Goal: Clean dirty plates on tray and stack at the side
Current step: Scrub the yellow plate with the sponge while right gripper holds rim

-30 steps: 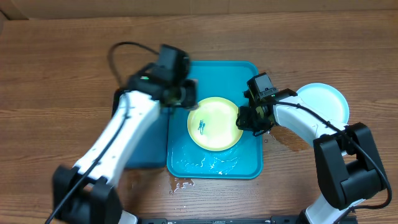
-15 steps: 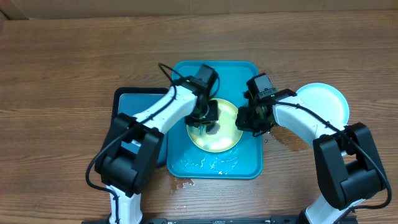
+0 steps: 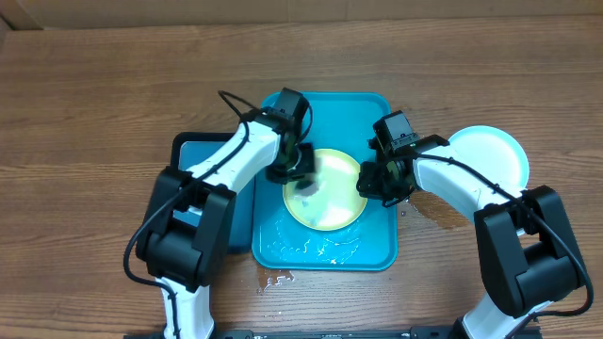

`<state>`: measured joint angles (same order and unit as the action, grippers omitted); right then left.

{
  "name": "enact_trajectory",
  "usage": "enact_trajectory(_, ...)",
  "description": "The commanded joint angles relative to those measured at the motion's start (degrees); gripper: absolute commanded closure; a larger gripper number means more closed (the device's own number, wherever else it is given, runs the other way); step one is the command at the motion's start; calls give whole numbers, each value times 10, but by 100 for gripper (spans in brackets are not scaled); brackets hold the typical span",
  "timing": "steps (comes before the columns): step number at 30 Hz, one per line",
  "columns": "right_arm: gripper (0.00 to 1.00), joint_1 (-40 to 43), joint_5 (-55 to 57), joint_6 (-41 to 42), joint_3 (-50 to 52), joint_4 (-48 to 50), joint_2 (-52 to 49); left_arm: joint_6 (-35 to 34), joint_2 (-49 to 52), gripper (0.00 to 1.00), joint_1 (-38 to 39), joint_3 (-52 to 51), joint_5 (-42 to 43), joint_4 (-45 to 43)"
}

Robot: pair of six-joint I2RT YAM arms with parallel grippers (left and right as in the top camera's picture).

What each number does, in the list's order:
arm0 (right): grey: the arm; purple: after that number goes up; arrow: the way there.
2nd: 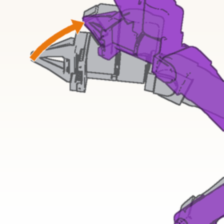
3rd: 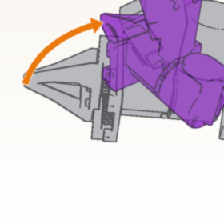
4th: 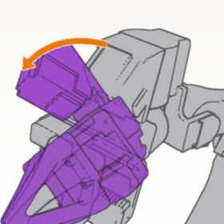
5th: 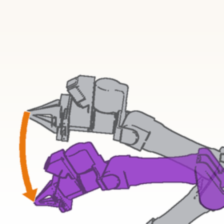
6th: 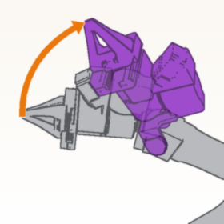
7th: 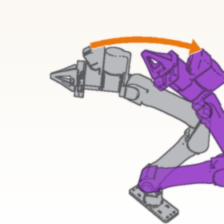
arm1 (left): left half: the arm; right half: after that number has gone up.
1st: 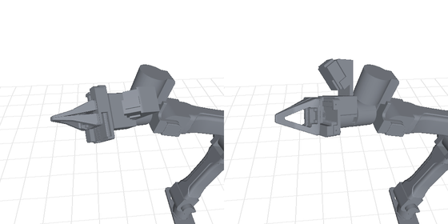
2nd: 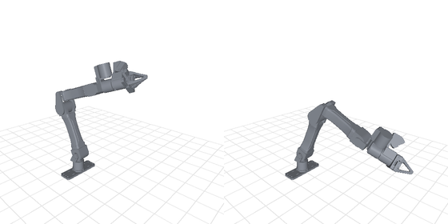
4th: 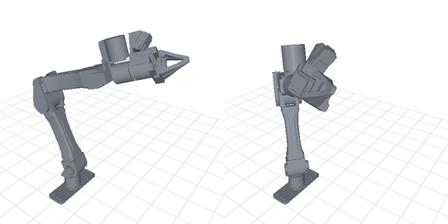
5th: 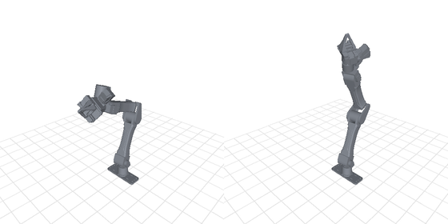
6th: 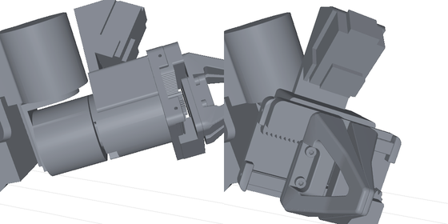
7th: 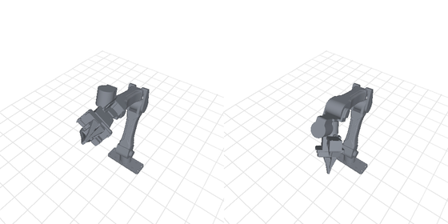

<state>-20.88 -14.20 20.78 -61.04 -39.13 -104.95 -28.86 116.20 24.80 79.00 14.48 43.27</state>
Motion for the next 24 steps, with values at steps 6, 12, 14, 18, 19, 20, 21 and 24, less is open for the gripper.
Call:
enact_trajectory(6,96,0,16,1,8,-8,-5,7,71,96,97,-8,186,-38)
enact_trajectory(12,96,0,16,1,8,-8,-5,-27,56,96,70,4,91,68)
enact_trajectory(14,96,0,16,1,8,-8,-5,-29,52,96,59,14,28,116)
enact_trajectory(18,96,0,16,1,8,-8,-5,-29,50,96,43,26,-125,172)
enact_trajectory(19,96,0,16,1,8,-7,-5,-33,50,96,43,26,-163,177)
enact_trajectory(20,96,0,16,1,8,-8,-5,-36,50,96,43,26,-202,181)
enact_trajectory(21,96,0,16,1,8,-8,-5,-36,50,96,44,26,-233,181)
enact_trajectory(24,96,0,16,1,8,-8,-5,-59,50,96,47,26,-343,183)
